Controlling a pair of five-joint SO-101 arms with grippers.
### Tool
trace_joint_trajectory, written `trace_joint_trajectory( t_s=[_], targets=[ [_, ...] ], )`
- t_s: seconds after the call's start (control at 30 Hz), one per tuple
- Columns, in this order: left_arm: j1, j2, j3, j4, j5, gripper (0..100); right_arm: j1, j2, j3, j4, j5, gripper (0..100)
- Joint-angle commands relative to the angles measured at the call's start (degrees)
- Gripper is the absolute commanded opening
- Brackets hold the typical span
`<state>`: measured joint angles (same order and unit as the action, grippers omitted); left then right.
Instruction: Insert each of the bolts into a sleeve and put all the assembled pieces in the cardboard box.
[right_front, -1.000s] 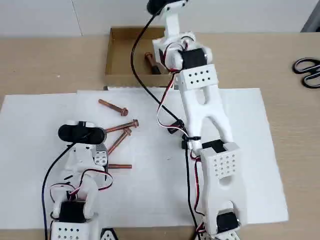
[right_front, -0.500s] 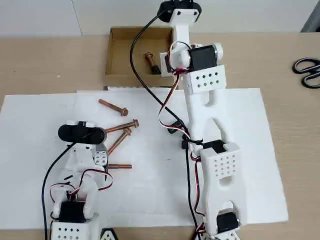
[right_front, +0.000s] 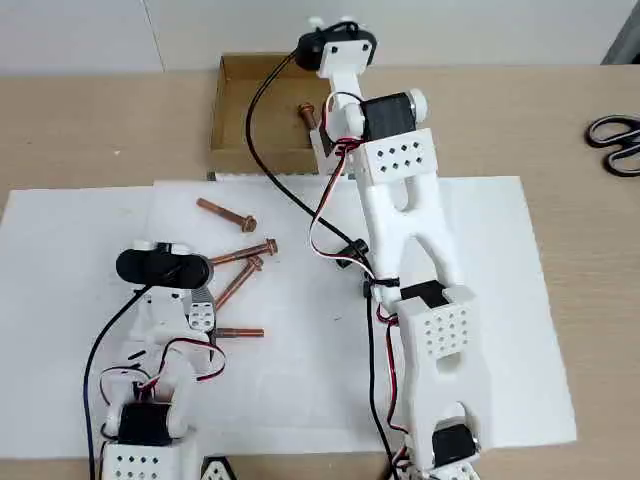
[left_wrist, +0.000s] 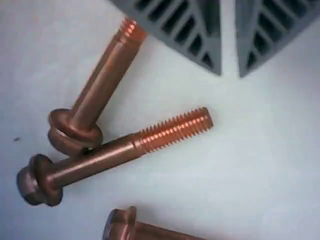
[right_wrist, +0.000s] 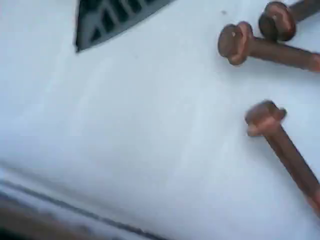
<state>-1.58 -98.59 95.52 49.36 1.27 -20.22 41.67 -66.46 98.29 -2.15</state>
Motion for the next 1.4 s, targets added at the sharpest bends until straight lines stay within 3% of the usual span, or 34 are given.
trace_joint_trajectory(
  t_s=[0.0, 0.27, 0.6, 1.37],
  targets=[
    [-0.26, -0.62, -0.22, -1.05, 0.18, 1, 1.1, -5.93, 4.48, 1.01, 5.1, 17.7],
    [-0.26, -0.62, -0.22, -1.05, 0.18, 1, 6.02, -13.23, 17.58, 0.57, 13.63, 17.9],
    [-0.35, -0.62, -0.22, -0.97, 0.18, 1, 8.04, -6.81, 20.66, 0.31, 25.93, 17.9],
    [-0.35, -0.62, -0.13, -0.97, 0.18, 1, 11.91, 4.62, 20.57, -4.44, 30.51, 17.5]
  ],
)
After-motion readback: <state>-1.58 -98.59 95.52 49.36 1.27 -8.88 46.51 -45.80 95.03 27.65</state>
